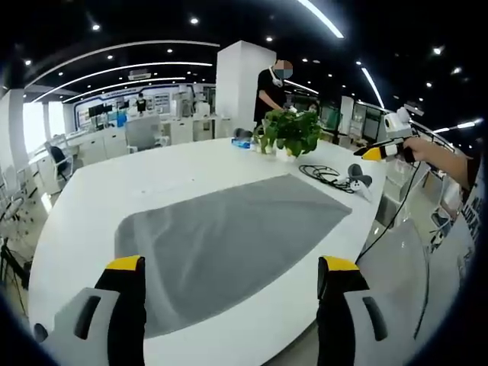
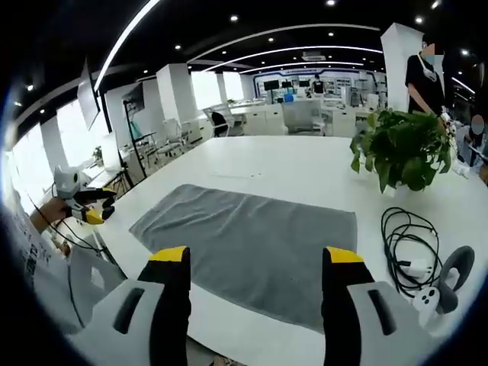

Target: Fold the towel on the table until its edges align and the towel forms a compact rectangular stack.

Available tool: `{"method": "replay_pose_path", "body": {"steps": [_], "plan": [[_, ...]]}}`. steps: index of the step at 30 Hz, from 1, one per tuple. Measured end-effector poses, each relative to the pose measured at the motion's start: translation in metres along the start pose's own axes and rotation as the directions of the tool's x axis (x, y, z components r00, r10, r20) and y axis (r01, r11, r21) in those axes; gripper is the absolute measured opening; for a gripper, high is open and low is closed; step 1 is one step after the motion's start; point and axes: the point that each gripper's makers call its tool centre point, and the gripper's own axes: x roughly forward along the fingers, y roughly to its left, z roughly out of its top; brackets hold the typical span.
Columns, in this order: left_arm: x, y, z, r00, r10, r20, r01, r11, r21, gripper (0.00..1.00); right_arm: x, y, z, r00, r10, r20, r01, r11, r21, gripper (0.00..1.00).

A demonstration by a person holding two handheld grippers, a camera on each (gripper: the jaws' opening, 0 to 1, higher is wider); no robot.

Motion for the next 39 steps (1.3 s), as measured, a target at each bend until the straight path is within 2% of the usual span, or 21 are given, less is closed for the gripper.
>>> {"method": "replay_pose_path", "body": {"steps": [8,17,31,39], "plan": [[0.001,-0.001,0.003,1.000,-0.003,0.004,0.003,1.000,0.004,0.96,-0.001,-0.004,0.005,1.000,-0.005,0.011,0.005,1.000,-0.007,0.70],[0.002,-0.001,0.004,1.000,0.003,0.004,-0.003,1.000,0.004,0.96,0.000,-0.002,0.001,1.000,-0.005,0.006,0.005,1.000,-0.001,0.70],[-0.006,0.031,-0.001,0.992,0.123,0.014,-0.122,0.991,-0.052,0.97,0.002,0.004,-0.018,1.000,-0.023,-0.015,0.023,1.000,0.019,0.74],[-0.002,0.041,-0.015,0.991,0.133,-0.003,-0.133,0.989,-0.069,0.97,0.008,-0.001,-0.028,0.998,-0.058,-0.025,0.058,0.998,-0.008,0.78]]}}
